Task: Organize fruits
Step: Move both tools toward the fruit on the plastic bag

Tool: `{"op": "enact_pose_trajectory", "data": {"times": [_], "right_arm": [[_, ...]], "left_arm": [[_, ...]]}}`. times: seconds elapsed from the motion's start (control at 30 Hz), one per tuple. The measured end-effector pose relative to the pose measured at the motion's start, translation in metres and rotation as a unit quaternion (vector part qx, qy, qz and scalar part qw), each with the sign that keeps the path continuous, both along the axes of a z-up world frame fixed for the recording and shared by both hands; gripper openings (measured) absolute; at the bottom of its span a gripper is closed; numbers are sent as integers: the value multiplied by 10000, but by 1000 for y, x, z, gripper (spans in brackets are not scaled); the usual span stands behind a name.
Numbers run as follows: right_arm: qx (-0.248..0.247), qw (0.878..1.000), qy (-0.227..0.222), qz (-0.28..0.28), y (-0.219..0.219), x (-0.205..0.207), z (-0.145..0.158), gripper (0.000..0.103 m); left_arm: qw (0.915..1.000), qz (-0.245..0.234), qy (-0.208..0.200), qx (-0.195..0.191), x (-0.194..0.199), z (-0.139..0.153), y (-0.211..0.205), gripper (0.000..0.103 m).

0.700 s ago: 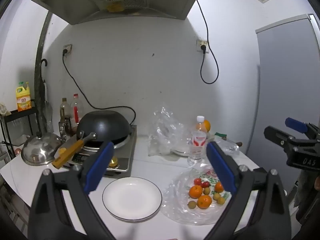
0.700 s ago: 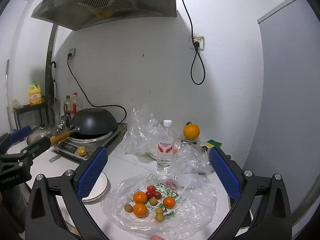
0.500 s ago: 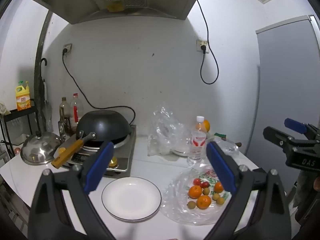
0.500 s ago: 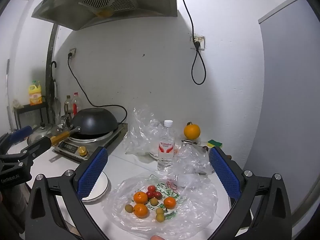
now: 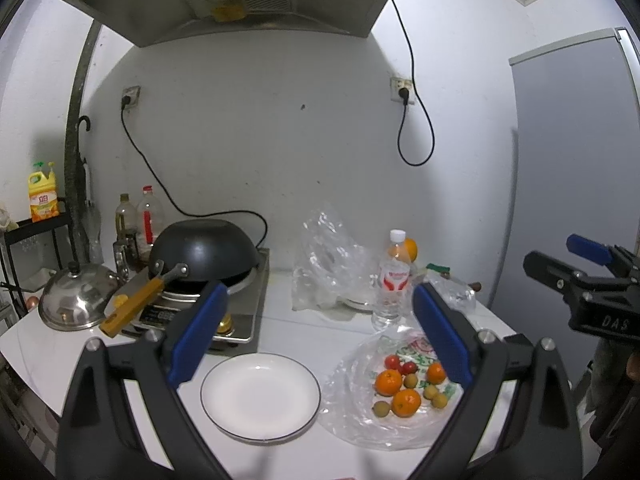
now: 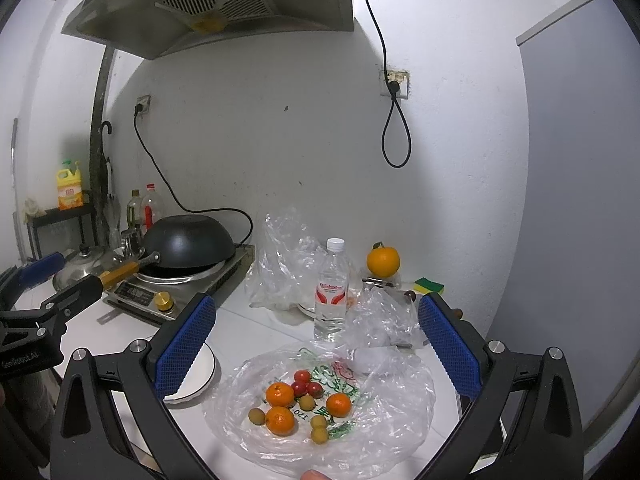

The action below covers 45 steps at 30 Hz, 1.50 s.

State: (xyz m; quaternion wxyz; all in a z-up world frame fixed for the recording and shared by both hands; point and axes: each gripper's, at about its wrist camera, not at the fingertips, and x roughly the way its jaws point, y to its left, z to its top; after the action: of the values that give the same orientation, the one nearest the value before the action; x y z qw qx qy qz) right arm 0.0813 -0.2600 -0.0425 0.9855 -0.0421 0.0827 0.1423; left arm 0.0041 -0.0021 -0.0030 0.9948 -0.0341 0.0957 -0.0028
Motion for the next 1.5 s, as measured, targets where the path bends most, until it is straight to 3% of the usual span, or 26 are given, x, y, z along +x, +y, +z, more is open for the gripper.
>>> {"op": "enact_pose_trajectory", "data": {"times": [0.23, 0.4, 0.67, 1.27, 1.5], "right_arm": [[35, 9999, 97, 84, 0, 3, 0, 103], [42, 9999, 115, 92, 1, 3, 1, 103], [40, 9999, 120, 91, 1, 3, 0, 103], [4, 9999, 133, 12, -5, 15, -2, 103], [34, 9997, 254, -60, -15, 30, -8, 103]], "left_arm": [[9999, -2, -104, -24, -2, -1, -1, 95], [9998, -16, -92, 167, -1, -1, -3, 95], [9997, -7, -197, -123, -1, -1, -2, 95], [9997, -95, 72, 193, 16, -2, -9, 95], [9983, -170, 206, 526, 31, -7, -21, 95]]}}
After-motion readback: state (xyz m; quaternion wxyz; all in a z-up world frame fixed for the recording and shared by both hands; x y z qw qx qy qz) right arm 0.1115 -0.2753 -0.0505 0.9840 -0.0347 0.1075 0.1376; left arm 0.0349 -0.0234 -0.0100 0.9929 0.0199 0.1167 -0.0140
